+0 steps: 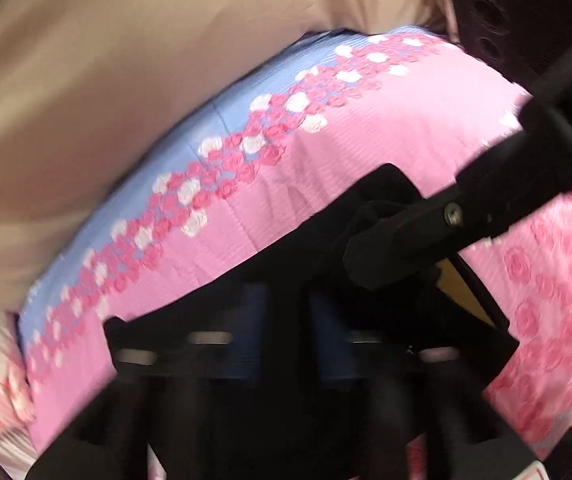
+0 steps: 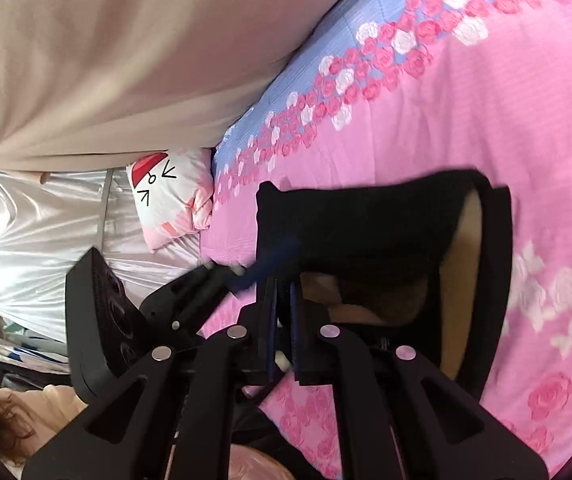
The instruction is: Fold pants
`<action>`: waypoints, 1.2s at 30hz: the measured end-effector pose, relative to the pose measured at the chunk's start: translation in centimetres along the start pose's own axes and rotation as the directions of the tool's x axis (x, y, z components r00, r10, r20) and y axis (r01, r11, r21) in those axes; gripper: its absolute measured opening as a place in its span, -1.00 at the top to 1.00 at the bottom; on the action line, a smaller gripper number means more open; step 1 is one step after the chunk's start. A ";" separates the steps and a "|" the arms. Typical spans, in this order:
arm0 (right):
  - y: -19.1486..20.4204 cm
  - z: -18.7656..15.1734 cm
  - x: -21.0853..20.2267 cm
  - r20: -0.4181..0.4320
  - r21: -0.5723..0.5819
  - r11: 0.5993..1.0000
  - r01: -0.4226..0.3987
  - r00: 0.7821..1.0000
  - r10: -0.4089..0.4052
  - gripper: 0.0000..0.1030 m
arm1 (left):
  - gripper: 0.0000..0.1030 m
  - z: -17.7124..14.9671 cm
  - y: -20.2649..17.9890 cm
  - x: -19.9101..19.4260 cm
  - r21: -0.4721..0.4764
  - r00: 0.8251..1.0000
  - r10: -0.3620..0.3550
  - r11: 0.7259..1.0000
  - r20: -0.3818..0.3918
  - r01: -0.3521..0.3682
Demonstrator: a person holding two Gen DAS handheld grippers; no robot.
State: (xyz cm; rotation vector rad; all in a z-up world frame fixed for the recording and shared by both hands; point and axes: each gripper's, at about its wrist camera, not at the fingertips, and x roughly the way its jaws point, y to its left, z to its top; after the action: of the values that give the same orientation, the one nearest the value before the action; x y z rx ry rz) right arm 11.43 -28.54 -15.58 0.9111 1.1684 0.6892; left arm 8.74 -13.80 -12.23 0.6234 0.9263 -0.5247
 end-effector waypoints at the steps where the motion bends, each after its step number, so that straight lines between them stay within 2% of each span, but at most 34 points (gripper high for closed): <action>1: 0.1 0.2 0.2 0.002 0.004 1.000 0.001 1.000 -0.001 0.70 | 1.00 0.2 0.1 0.3 -0.006 1.000 0.001 1.000 -0.014 -0.001; 2: 0.0 0.1 -0.3 0.013 -0.002 0.999 0.045 0.999 -0.045 0.45 | 1.00 0.4 0.2 0.8 -0.011 1.000 0.012 1.000 -0.026 -0.013; 3: -0.1 -0.2 -1.2 0.035 -0.008 0.997 0.083 0.996 -0.083 0.28 | 1.00 0.5 0.4 1.1 -0.019 0.999 0.013 1.000 -0.033 -0.013; 4: -0.4 -0.5 -2.5 0.075 -0.012 0.993 0.117 0.990 -0.116 -0.01 | 1.00 0.7 1.2 1.6 -0.050 0.999 0.012 0.999 -0.041 -0.014; 5: -0.7 -1.2 -4.0 0.123 -0.015 0.990 0.141 0.983 -0.138 -0.06 | 1.00 0.7 1.9 1.8 -0.077 0.999 0.000 0.997 -0.047 -0.004; 6: -1.0 -2.0 -5.5 0.168 -0.039 0.979 0.198 0.968 -0.189 -0.06 | 1.00 0.8 2.9 1.9 -0.105 0.999 0.001 0.994 -0.044 -0.006; 7: -1.0 -2.9 -6.4 0.178 -0.081 0.958 0.275 0.950 -0.258 -0.05 | 1.00 0.7 3.4 1.7 -0.114 0.999 0.008 0.993 -0.039 -0.013; 8: -0.8 -4.0 -6.4 0.170 -0.145 0.911 0.387 0.916 -0.362 -0.04 | 1.00 0.7 3.9 1.8 -0.118 0.999 0.008 0.993 -0.036 -0.012; 10: -1.3 -5.3 -5.7 0.141 -0.197 0.860 0.471 0.882 -0.450 -0.01 | 1.00 0.6 4.6 2.0 -0.124 0.999 0.006 0.992 -0.046 -0.012; 11: -1.6 -6.0 -5.5 0.133 -0.201 0.850 0.486 0.874 -0.468 -0.01 | 1.00 0.5 4.6 1.9 -0.120 0.999 -0.001 0.993 -0.046 -0.005; 13: -2.4 -7.3 -5.4 0.104 -0.178 0.867 0.465 0.885 -0.454 -0.01 | 1.00 0.2 4.1 1.4 -0.105 0.999 -0.013 0.994 -0.039 0.009; 14: -2.4 -8.1 -5.2 0.095 -0.173 0.887 0.428 0.904 -0.418 -0.02 | 1.00 0.2 3.8 1.2 -0.098 0.999 -0.026 0.995 -0.033 0.023; 16: -2.2 -8.9 -4.5 0.084 -0.182 0.905 0.385 0.923 -0.376 -0.02 | 0.99 -0.3 2.8 0.6 -0.086 0.997 -0.070 0.994 -0.041 0.066; 17: -2.1 -9.2 -3.6 0.081 -0.202 0.895 0.399 0.917 -0.390 0.01 | 0.84 -0.6 2.2 0.4 -0.084 0.995 -0.092 0.993 -0.042 0.088; 18: -2.1 -9.2 -2.7 0.067 -0.219 0.888 0.405 0.914 -0.400 0.11 | 0.49 -1.0 1.6 0.2 -0.080 0.993 -0.113 0.991 -0.038 0.110; 19: -2.1 -9.2 -1.7 0.037 -0.230 0.886 0.402 0.914 -0.405 0.44 | 0.10 -1.4 0.7 -0.2 -0.064 0.991 -0.129 0.990 -0.029 0.127; 20: -2.3 -9.1 -0.9 0.018 -0.228 0.887 0.402 0.912 -0.409 0.49 | -0.70 -1.9 -0.1 -0.6 -0.047 0.992 -0.126 0.991 -0.017 0.125; 21: -2.1 -8.9 -0.7 0.010 -0.228 0.895 0.384 0.920 -0.392 0.52 | -0.84 -2.5 -1.2 -1.3 -0.024 0.993 -0.118 0.993 0.019 0.118; 22: -1.7 -8.7 -0.9 0.009 -0.224 0.911 0.348 0.935 -0.355 0.60 | -0.84 -3.0 -2.0 -1.9 0.008 0.991 -0.124 0.992 0.044 0.124; 23: -1.2 -8.3 -1.7 0.022 -0.200 0.940 0.278 0.960 -0.279 0.69 | -0.84 -3.2 -2.6 -2.2 0.035 0.991 -0.123 0.992 0.052 0.121; 24: -0.8 -8.0 -2.5 0.036 -0.181 0.959 0.220 0.975 -0.217 0.79 | -0.84 -3.4 -3.3 -2.4 0.065 0.991 -0.118 0.991 0.057 0.115; 26: -0.2 -7.2 -3.4 0.042 -0.142 0.976 0.162 0.987 -0.158 0.80 | -0.86 -3.8 -4.7 -2.7 0.127 0.995 -0.076 0.990 0.070 0.067; 27: 0.1 -6.9 -3.3 0.038 -0.129 0.982 0.140 0.990 -0.136 0.80 | -0.89 -4.0 -5.3 -2.9 0.155 0.995 -0.030 0.988 0.097 0.015; 31: 0.5 -5.0 -3.1 0.042 -0.110 0.989 0.098 0.995 -0.094 0.80 | -0.89 -3.9 -6.1 -4.0 0.226 0.980 0.057 0.969 0.190 -0.100; 34: 1.2 -3.5 -2.9 0.051 -0.124 0.988 0.090 0.995 -0.084 0.81 | -0.89 -4.1 -6.0 -5.2 0.282 0.967 0.066 0.950 0.246 -0.137; 36: 1.9 -3.0 -2.5 0.041 -0.146 0.985 0.087 0.996 -0.082 0.81 | -0.89 -4.1 -5.2 -5.5 0.283 0.969 0.053 0.951 0.240 -0.122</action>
State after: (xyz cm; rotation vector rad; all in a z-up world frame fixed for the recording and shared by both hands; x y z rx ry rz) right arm 7.84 -28.97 -13.12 0.7422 1.1033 0.6785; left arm 0.18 -13.84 -10.77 0.8515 0.6014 -0.6466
